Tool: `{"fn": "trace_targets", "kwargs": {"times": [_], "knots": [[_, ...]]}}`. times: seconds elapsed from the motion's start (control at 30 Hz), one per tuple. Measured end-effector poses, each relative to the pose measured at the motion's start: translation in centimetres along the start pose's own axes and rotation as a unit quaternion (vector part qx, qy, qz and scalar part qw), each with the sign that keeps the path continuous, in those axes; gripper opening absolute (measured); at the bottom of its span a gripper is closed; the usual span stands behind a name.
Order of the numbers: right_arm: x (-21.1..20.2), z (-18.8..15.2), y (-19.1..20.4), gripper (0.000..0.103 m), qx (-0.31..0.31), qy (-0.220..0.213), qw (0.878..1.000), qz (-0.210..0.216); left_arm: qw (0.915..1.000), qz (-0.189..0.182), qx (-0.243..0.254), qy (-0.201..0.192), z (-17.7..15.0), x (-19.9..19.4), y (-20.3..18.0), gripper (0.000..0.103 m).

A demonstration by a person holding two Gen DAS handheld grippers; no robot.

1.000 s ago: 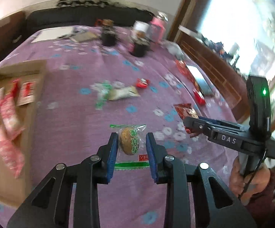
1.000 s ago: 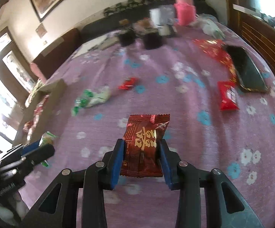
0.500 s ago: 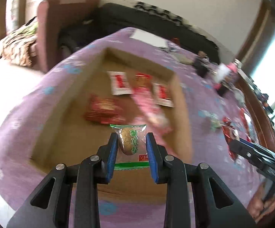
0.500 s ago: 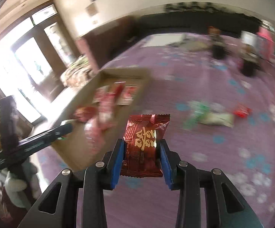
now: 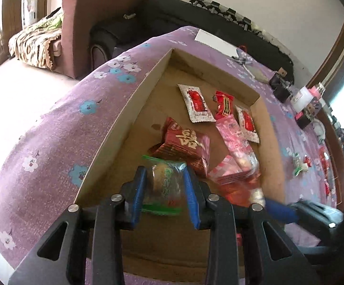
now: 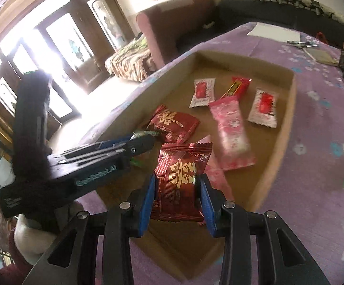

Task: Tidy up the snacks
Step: 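Carry both snacks to the box and release them inside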

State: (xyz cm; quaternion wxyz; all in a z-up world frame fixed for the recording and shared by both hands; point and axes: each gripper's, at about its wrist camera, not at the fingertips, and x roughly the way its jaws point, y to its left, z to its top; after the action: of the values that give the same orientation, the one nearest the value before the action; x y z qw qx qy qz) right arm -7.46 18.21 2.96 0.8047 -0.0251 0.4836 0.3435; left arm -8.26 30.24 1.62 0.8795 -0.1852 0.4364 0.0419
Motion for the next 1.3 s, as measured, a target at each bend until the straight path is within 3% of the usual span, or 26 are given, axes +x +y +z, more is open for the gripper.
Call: {"fn": "trace_targets", "kwargs": {"times": [0.27, 0.4, 0.77, 1.1, 1.3], "knots": [[0.7, 0.0, 0.3, 0.037, -0.009, -0.001, 1.000, -0.004, 0.9989, -0.029, -0.029, -0.023, 0.1, -1.8, 0.6, 0.042], [0.0, -0.7, 1.1, 0.040, -0.027, 0.001, 1.000, 0.008, 0.9977, -0.034, -0.036, -0.047, 0.1, -3.4, 0.7, 0.057], [-3.8, -1.6, 0.8, 0.043, -0.034, -0.050, 0.998, -0.009, 0.9970, -0.040, -0.019, -0.063, -0.7, -6.2, -1.3, 0.057], [-9.6, -5.2, -8.6, 0.048, 0.051, -0.085, 0.992, -0.076, 0.9966, -0.060, 0.032, -0.046, -2.3, -6.4, -6.6, 0.057], [-14.6, -8.3, -18.7, 0.049, 0.161, -0.111, 0.972, -0.132, 0.9957, -0.068, 0.056, -0.028, -3.3, -5.7, -9.3, 0.057]]}}
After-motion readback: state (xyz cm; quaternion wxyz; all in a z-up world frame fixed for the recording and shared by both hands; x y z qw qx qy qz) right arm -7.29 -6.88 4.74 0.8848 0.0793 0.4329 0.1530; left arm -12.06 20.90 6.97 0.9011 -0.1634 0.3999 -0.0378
